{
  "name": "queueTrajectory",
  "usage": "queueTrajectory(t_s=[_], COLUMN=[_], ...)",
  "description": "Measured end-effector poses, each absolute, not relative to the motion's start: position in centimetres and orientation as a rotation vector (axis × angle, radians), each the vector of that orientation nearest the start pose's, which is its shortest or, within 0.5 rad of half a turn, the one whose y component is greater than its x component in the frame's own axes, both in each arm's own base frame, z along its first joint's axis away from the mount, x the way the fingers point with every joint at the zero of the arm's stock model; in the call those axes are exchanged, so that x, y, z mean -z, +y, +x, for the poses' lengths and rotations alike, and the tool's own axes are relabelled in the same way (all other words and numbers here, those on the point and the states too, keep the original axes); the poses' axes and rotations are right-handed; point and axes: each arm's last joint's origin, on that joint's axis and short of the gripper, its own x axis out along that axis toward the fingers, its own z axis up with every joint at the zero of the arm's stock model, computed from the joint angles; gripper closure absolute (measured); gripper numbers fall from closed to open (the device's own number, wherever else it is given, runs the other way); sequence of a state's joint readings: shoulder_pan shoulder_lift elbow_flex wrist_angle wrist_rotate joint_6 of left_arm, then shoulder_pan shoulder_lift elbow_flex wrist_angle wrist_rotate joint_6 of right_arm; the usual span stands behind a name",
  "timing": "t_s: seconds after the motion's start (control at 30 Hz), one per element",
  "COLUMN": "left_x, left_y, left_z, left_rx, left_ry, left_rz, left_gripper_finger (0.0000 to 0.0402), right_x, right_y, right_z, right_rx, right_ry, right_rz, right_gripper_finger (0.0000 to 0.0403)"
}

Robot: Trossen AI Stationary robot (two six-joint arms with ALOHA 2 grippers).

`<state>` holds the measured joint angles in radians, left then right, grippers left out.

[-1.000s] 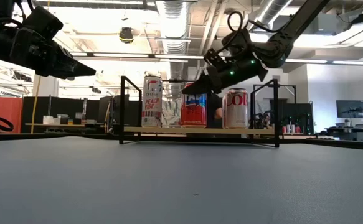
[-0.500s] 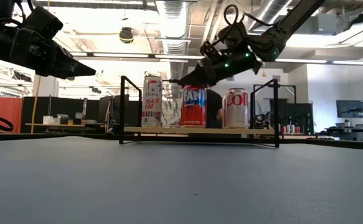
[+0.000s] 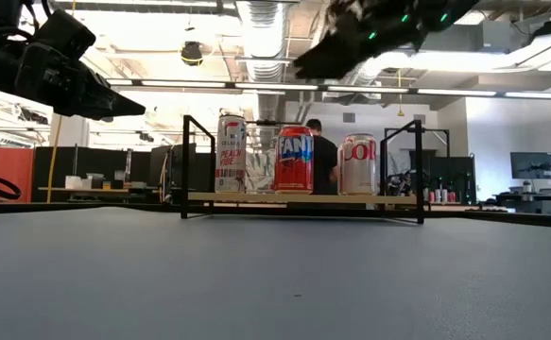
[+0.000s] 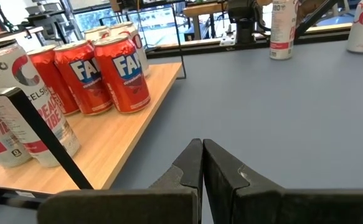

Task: Place canned beverage on shelf
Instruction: Put the white-pink soda can on the shelf aligned with the other white-pink soda cans

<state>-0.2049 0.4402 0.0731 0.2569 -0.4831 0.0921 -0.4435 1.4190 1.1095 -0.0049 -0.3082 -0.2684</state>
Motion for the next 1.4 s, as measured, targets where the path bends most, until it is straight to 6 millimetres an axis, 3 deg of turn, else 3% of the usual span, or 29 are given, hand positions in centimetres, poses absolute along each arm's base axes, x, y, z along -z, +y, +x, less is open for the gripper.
queueTrajectory(t_s=[0.37, 0.5, 0.63, 0.83, 1.1, 1.3, 1.4], left_x=[-17.0, -16.9, -16.9, -16.8, -17.8, -20.1, -20.5], left_y=[-1.2, -1.2, -1.2, -1.2, -1.0, -1.2, -1.1], left_z=[12.4, 12.4, 12.4, 12.4, 12.5, 11.9, 11.4], left_rx=[-0.27, -0.269, -0.269, -0.269, -0.285, -0.01, 0.028], left_ry=[0.159, 0.163, 0.165, 0.172, 0.035, -0.162, -0.205], left_rz=[0.136, 0.138, 0.142, 0.137, -0.176, -0.11, -0.113], left_gripper_finger=[0.0401, 0.0401, 0.0402, 0.0402, 0.0401, 0.0401, 0.0401], right_x=[-35.9, -36.7, -37.1, -36.0, -33.6, -31.3, -30.9], right_y=[-3.7, -0.9, 1.2, 2.5, 2.3, 3.1, 3.8], right_z=[23.6, 21.1, 18.6, 16.4, 14.6, 14.3, 14.3], right_rx=[-0.124, -0.173, -0.072, 0.155, 0.481, 0.493, 0.447], right_ry=[0.415, 0.624, 0.884, 1.112, 1.324, 1.413, 1.454], right_rz=[0.055, 0.137, 0.178, 0.22, 0.358, 0.387, 0.376], right_gripper_finger=[0.0074, 0.0074, 0.0074, 0.0074, 0.0074, 0.0074, 0.0074])
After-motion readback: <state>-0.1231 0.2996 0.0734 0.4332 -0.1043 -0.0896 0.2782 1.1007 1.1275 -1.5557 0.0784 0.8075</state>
